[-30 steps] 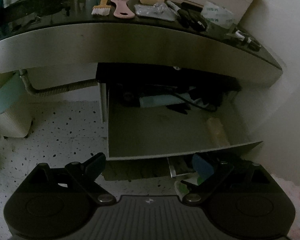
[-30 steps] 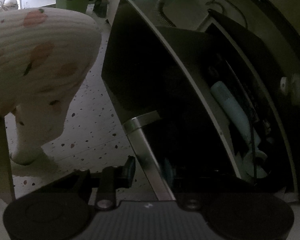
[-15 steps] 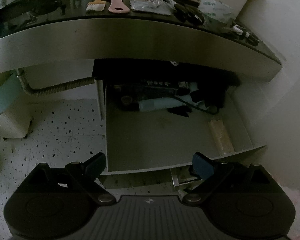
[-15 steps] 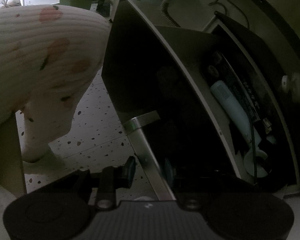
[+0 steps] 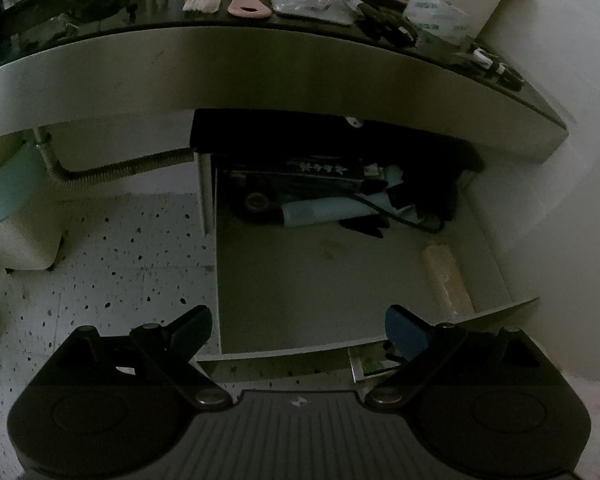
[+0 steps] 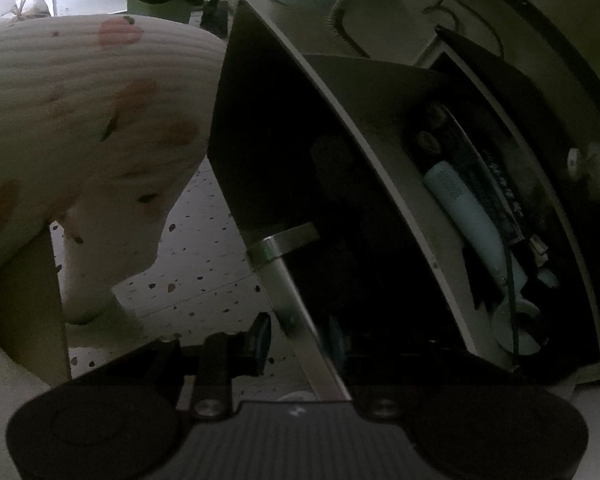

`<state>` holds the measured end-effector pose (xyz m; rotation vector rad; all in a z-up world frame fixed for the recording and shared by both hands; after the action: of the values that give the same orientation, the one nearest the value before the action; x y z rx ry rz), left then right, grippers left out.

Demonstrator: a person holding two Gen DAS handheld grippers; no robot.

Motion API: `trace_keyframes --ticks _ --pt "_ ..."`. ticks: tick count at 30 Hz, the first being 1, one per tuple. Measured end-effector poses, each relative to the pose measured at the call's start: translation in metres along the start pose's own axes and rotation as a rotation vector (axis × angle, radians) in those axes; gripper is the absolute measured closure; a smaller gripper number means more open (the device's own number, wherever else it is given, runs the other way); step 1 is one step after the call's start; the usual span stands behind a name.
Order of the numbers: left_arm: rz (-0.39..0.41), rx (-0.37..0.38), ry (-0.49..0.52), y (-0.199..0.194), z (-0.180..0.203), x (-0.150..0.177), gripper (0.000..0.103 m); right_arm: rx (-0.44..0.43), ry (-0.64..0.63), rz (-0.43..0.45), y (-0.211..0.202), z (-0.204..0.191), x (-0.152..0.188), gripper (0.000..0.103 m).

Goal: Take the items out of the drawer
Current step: 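Keep pulling the drawer fully open with the right tool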

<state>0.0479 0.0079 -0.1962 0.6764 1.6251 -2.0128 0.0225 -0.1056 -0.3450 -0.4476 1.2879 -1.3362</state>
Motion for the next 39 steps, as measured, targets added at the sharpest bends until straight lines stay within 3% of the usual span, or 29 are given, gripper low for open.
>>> trace_keyframes --ticks 28,39 --pt "-0.004 -0.001 -0.021 0.001 -0.009 0.004 0.009 -0.019 0.037 0.004 -0.017 -0.007 0.004 0.075" --pt "-0.010 0.007 -0.013 0.004 -0.005 0.004 0.009 -0.051 -0.225 -0.025 -0.019 -0.019 0.007 0.084"
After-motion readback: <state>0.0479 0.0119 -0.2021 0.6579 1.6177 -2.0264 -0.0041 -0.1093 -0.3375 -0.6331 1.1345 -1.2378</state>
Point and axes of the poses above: each gripper's, at about its wrist camera, not at the fingertips, and y roughly the way its jaws point, z to its right, x to its underside, the point moved 10 cm from there along y, roughly the way its jaws point, and after that the axes turned 6 degrees about z, right-handed, at the moved point
